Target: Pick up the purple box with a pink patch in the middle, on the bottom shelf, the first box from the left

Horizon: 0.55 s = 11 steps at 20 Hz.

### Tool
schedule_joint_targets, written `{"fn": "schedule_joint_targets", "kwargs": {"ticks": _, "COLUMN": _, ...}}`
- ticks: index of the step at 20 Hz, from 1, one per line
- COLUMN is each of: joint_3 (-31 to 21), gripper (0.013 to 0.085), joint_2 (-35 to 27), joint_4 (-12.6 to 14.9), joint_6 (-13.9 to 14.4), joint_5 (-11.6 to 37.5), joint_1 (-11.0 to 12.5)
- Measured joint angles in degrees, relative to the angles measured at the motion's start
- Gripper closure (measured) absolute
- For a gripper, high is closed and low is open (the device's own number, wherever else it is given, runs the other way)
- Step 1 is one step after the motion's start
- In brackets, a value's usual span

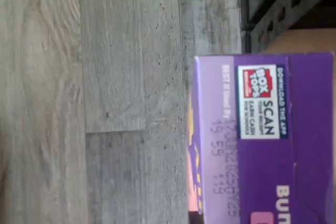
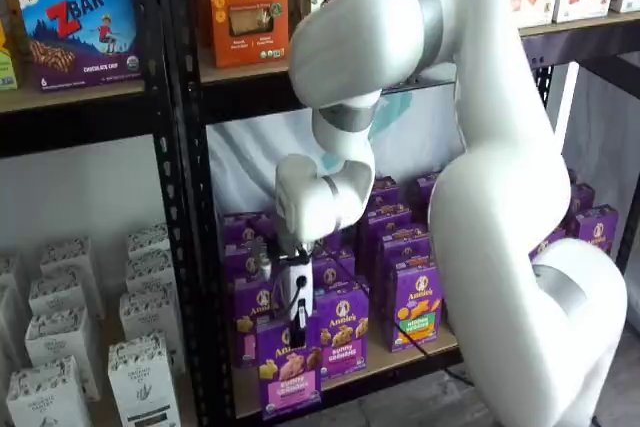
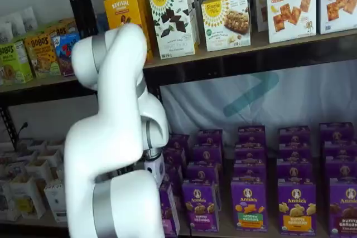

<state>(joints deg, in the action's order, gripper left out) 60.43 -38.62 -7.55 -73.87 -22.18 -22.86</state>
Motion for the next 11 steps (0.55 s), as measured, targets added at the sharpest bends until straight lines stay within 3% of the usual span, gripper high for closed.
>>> {"fn": "schedule_joint_targets", "kwargs": {"ticks": 11, "joint_3": -12.1, "gripper": 0.065, "joint_2": 14.5, "joint_4": 1.9, "joint_6": 3.5, "joint_5": -0.6, "joint_1": -1.6}}
